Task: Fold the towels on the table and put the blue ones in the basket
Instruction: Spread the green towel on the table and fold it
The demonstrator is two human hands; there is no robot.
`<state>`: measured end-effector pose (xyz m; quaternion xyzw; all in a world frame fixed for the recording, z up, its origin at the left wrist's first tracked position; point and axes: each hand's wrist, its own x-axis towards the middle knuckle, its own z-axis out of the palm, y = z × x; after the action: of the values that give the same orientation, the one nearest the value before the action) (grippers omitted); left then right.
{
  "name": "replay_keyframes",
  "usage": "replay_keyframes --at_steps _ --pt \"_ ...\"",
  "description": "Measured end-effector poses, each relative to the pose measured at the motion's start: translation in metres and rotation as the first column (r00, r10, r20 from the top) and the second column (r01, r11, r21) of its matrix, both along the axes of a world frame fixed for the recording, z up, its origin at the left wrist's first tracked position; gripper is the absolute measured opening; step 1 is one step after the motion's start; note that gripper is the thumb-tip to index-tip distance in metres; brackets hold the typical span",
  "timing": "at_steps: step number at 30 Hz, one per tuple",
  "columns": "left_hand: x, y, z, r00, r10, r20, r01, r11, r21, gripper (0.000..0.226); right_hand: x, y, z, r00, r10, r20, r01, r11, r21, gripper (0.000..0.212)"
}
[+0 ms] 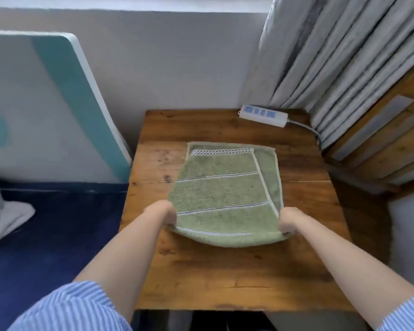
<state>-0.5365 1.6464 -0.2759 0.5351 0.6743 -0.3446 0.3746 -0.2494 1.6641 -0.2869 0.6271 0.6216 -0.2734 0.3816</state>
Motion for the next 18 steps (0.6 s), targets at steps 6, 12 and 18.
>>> replay_keyframes --at_steps 6,12,18 --pt "0.008 -0.047 -0.025 0.998 -0.049 0.028 0.054 0.970 -0.236 0.009 0.007 -0.043 -0.024 0.995 0.083 0.049 -0.068 0.968 -0.241 0.010" --pt "0.001 -0.034 -0.035 0.999 -0.041 -0.009 0.039 0.985 -0.168 0.040 0.007 -0.026 -0.022 0.999 -0.013 0.051 0.030 0.937 -0.348 0.027" --pt "0.005 0.036 -0.029 1.000 -0.024 0.007 0.023 0.983 0.183 0.026 -0.012 0.037 -0.021 0.993 0.026 -0.116 -0.023 0.999 0.028 0.030"
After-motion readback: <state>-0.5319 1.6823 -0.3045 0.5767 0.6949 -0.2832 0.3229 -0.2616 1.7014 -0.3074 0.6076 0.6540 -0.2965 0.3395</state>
